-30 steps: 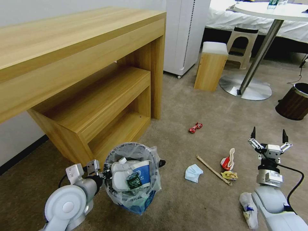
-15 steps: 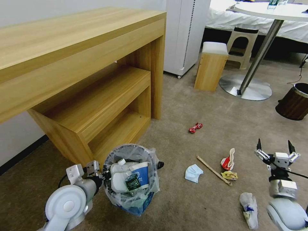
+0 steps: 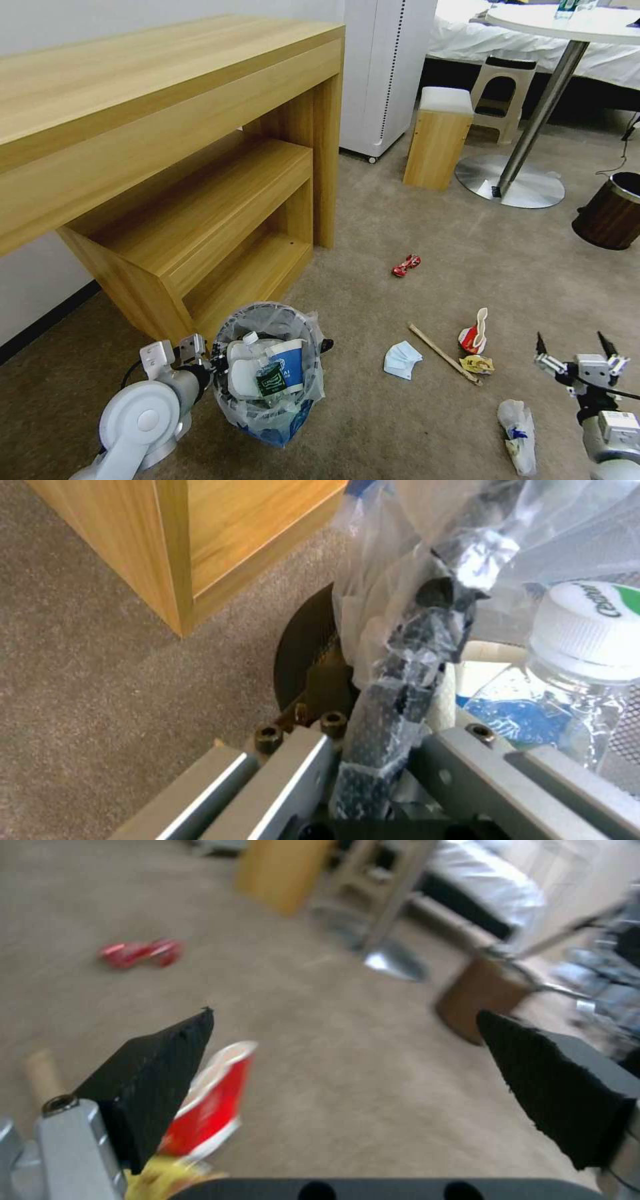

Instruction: Pick up the trash bin and place the garbage on the floor into it.

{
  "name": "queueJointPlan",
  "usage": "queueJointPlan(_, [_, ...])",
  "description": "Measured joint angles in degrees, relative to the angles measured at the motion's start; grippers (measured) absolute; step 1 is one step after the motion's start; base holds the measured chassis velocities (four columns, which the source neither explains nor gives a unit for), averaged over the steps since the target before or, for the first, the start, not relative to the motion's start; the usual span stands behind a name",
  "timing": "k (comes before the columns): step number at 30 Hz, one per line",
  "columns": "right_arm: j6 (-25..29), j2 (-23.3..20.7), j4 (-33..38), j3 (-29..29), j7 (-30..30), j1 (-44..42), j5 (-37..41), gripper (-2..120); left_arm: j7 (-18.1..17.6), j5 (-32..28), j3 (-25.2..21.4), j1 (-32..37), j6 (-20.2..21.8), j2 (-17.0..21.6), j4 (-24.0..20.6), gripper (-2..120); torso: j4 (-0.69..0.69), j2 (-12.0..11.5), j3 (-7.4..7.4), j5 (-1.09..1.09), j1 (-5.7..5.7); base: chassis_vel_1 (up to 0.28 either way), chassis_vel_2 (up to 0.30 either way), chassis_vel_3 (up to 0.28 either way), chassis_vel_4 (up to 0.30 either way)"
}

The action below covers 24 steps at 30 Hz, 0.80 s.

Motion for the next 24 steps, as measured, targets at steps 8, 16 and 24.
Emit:
queueJointPlan(8, [3.92,-1.95,-6.14,5.77,-20.92,-3.18,0.16,100,0.59,0.97,0.44,0.58,-0.13,0.40,0.05,0,-0.01,0.00,0.00,0.00,0.00,0.000,0.000,0.000,0.000])
queueJointPlan(16, [4.62,-3.15,-13.91,5.64,-26.84,-4.46,-1.00,100,0.80,1.96,1.00,0.52,-0.18,0.14,0.63,0,-0.01,0.00,0.00,0.02,0.00,0.000,0.000,0.000,0.000])
queueJointPlan(24, [9.42,-1.93,-21.05,6.97,-30.59,-4.76,-9.02,100,1.15,2.95,1.06,1.03,-0.21,-0.21,0.99,0,-0.01,0.00,0.00,0.01,0.00,0.000,0.000,0.000,0.000])
